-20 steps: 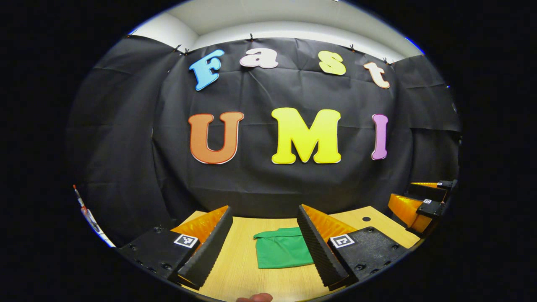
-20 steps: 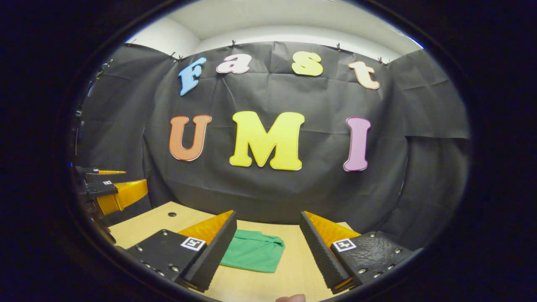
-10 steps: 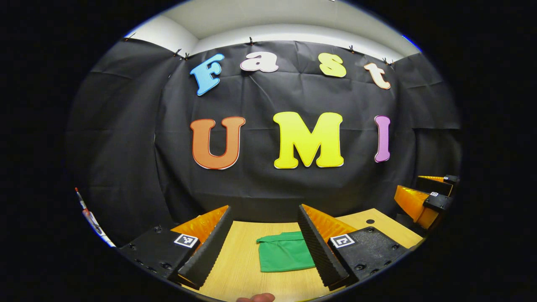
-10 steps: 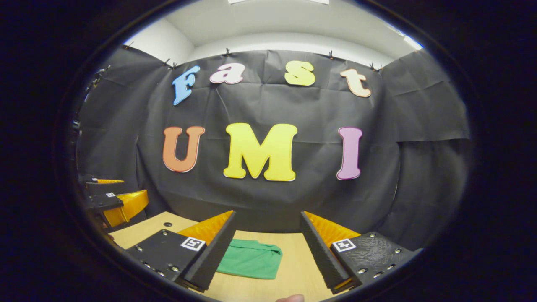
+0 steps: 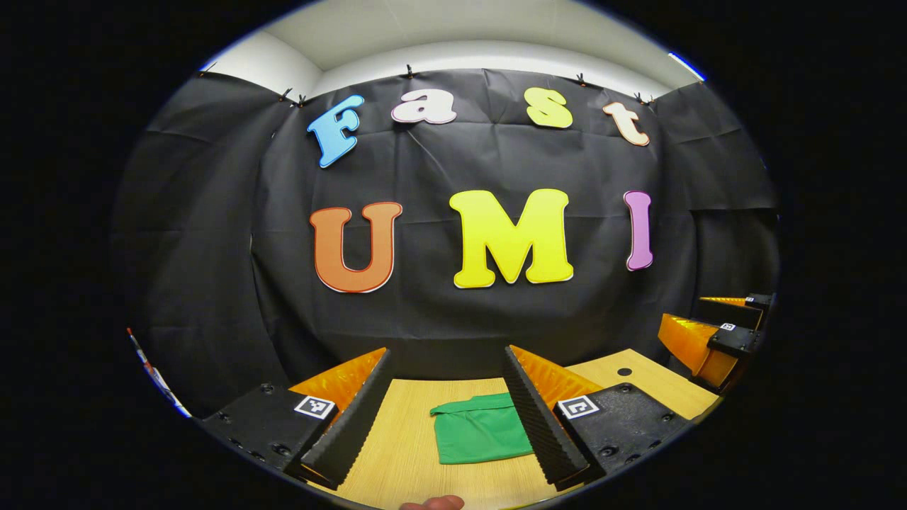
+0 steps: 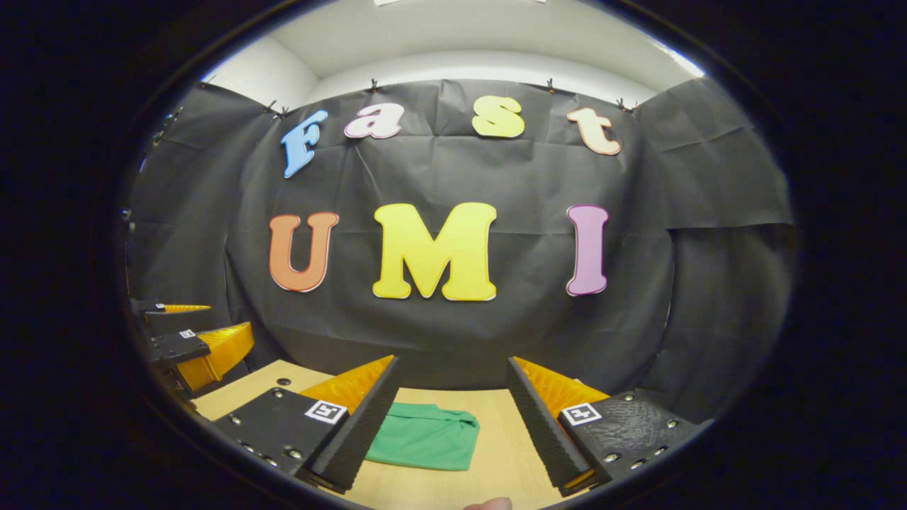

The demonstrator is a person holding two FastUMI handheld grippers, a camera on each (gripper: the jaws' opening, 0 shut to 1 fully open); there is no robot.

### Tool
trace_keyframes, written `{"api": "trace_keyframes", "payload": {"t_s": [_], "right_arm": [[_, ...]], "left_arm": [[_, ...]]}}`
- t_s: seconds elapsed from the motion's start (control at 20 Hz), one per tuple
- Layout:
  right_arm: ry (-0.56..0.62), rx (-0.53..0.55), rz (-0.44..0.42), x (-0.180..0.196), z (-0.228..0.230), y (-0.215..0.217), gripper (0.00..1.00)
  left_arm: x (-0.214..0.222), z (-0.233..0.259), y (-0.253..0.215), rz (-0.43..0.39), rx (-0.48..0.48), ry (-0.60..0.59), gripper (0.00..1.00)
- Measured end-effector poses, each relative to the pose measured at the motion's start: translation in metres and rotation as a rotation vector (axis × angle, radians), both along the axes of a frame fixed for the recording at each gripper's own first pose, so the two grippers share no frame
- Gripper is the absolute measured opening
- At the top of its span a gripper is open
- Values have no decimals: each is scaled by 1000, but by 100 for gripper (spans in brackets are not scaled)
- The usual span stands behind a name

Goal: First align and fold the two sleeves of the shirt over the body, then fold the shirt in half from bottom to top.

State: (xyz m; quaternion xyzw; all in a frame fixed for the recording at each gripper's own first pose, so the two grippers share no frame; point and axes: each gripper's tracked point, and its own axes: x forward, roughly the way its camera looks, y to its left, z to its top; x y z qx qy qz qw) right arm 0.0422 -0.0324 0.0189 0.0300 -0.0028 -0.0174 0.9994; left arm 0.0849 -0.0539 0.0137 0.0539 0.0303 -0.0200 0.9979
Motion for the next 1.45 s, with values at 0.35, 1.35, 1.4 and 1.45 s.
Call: {"api": "trace_keyframes", "payload": {"t_s": [0.35,1.35,1.4,1.45], "right_arm": [[4,10,3,9,-5,-2,94],[19,11,15,16,-15,2,94],[20,12,14,16,-15,2,94],[19,11,13,15,-15,2,94]], "left_arm": [[9,2,4,15,6,-8,98],[13,-7,6,21,-16,19,98],[14,-7,6,20,-15,18,98],[14,-7,6,20,-12,18,98]]}}
